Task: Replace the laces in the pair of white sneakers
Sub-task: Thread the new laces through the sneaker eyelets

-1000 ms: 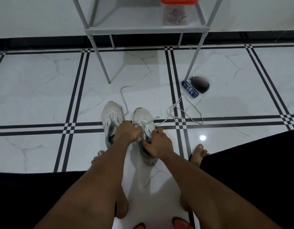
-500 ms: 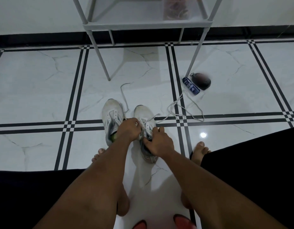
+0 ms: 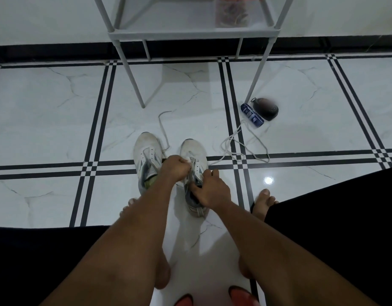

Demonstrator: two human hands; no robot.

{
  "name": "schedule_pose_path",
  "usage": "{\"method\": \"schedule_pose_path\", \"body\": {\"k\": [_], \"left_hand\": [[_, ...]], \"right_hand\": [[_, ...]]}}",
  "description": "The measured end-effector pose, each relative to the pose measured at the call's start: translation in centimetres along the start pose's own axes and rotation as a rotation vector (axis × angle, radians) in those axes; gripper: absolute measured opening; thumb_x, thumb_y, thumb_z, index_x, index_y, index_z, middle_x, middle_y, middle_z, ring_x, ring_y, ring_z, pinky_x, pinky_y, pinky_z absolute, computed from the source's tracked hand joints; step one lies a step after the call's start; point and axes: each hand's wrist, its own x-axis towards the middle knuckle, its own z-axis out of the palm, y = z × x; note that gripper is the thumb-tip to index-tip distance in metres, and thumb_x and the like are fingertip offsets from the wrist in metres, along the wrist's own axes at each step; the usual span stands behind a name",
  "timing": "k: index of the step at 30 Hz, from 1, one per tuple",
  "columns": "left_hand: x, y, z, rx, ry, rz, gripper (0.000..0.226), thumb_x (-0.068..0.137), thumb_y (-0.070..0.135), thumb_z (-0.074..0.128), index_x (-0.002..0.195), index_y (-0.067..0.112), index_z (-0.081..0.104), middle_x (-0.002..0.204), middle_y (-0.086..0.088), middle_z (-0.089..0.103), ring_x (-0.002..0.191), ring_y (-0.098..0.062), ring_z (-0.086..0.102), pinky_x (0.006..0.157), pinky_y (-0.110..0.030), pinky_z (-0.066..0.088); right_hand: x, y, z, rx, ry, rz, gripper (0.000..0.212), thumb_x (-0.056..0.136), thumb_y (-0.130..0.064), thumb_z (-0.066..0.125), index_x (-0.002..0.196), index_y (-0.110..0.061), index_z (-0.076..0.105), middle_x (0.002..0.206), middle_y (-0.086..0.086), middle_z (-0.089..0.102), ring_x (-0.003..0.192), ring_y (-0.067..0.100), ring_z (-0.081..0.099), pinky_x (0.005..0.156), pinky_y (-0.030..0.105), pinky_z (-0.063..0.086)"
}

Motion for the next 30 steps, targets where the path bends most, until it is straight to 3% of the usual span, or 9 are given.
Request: {"method": "schedule_pose_path", "body": {"k": [2,5,8,11,15,19,22,25,30], "left_hand": [[-0.5,-0.2,0.8,-0.028,0.047,0.000,0.017,0.092,0.020,0.062,0.085,0.014,0.077,0.090,-0.002,0.074,0.082,-0.022,0.068,0.074,-0.032,0.058],[-0.4,0.7,-0.7,-0.634,0.043,-0.167,0.021,0.092,0.008,0.058,0.080,0.017,0.073,0.076,-0.003,0.065,0.054,-0.015,0.049,0.043,-0.022,0.034],[-0.3,2.0,-3.5,-1.161,-0.021,-0.191,0.023,0.096,0.007,0.052,0.078,0.019,0.059,0.062,0.003,0.038,0.044,-0.009,0.026,0.041,-0.023,0.017],[-0.5,2.2,-5.0,-1.279,-0.108,-0.106,0.026,0.087,0.000,0.044,0.077,0.022,0.053,0.066,0.005,0.031,0.046,-0.009,0.019,0.041,-0.023,0.016],[-0.5,1.9,-4.6,-1.183,-0.142,-0.110,0.018,0.089,0.007,0.054,0.094,0.018,0.068,0.074,0.006,0.045,0.049,-0.009,0.022,0.042,-0.023,0.019],[0.2,1.7,-4.5,-0.327,0.146,0.009,0.041,0.088,0.020,0.065,0.128,0.024,0.066,0.122,0.003,0.057,0.084,-0.018,0.065,0.080,-0.033,0.055],[-0.1,0.1,-3.3,-0.023,0.215,0.155,0.049,0.088,0.006,0.054,0.135,0.021,0.059,0.130,-0.005,0.057,0.107,-0.031,0.064,0.096,-0.040,0.052],[-0.7,-0.9,-2.6,-0.009,0.187,0.196,0.049,0.090,0.002,0.053,0.137,0.016,0.053,0.115,-0.009,0.071,0.108,-0.031,0.065,0.090,-0.039,0.054],[-1.0,-0.1,-2.8,-0.122,0.206,0.221,0.045,0.091,-0.002,0.048,0.130,0.020,0.044,0.093,-0.015,0.064,0.070,-0.021,0.059,0.056,-0.034,0.045]], "right_hand": [[0.0,0.0,0.0,-0.005,-0.003,0.002,0.072,0.092,-0.075,0.050,0.131,-0.015,0.049,0.128,0.011,0.047,0.109,0.038,0.063,0.090,0.051,0.056],[0.0,0.1,0.0,-0.007,0.011,0.012,0.069,0.092,-0.073,0.053,0.130,-0.015,0.049,0.128,0.010,0.047,0.108,0.038,0.064,0.090,0.050,0.056],[0.0,0.1,-0.1,-0.001,0.016,0.016,0.068,0.093,-0.072,0.054,0.130,-0.015,0.049,0.128,0.010,0.048,0.108,0.038,0.064,0.090,0.049,0.056],[0.0,-0.1,-0.2,-0.002,0.016,0.016,0.068,0.093,-0.071,0.055,0.131,-0.014,0.049,0.128,0.010,0.048,0.109,0.038,0.064,0.091,0.049,0.056],[-0.1,-0.1,-0.3,0.003,0.015,0.022,0.069,0.092,-0.071,0.056,0.130,-0.014,0.049,0.128,0.011,0.049,0.109,0.038,0.064,0.092,0.050,0.056],[0.0,-0.3,-0.7,-0.001,-0.017,0.038,0.072,0.091,-0.073,0.054,0.133,-0.015,0.049,0.134,0.010,0.047,0.114,0.037,0.063,0.094,0.051,0.055],[0.1,-0.5,-1.0,0.000,-0.035,0.050,0.077,0.090,-0.076,0.055,0.136,-0.015,0.048,0.138,0.010,0.046,0.118,0.037,0.062,0.097,0.050,0.054],[0.2,-0.6,-1.4,-0.008,-0.048,0.062,0.080,0.087,-0.078,0.055,0.137,-0.016,0.049,0.137,0.011,0.049,0.120,0.036,0.061,0.099,0.049,0.053],[0.2,-0.8,-1.9,0.009,-0.079,0.089,0.085,0.083,-0.081,0.056,0.140,-0.018,0.045,0.135,0.012,0.052,0.123,0.037,0.060,0.100,0.049,0.053]]}}
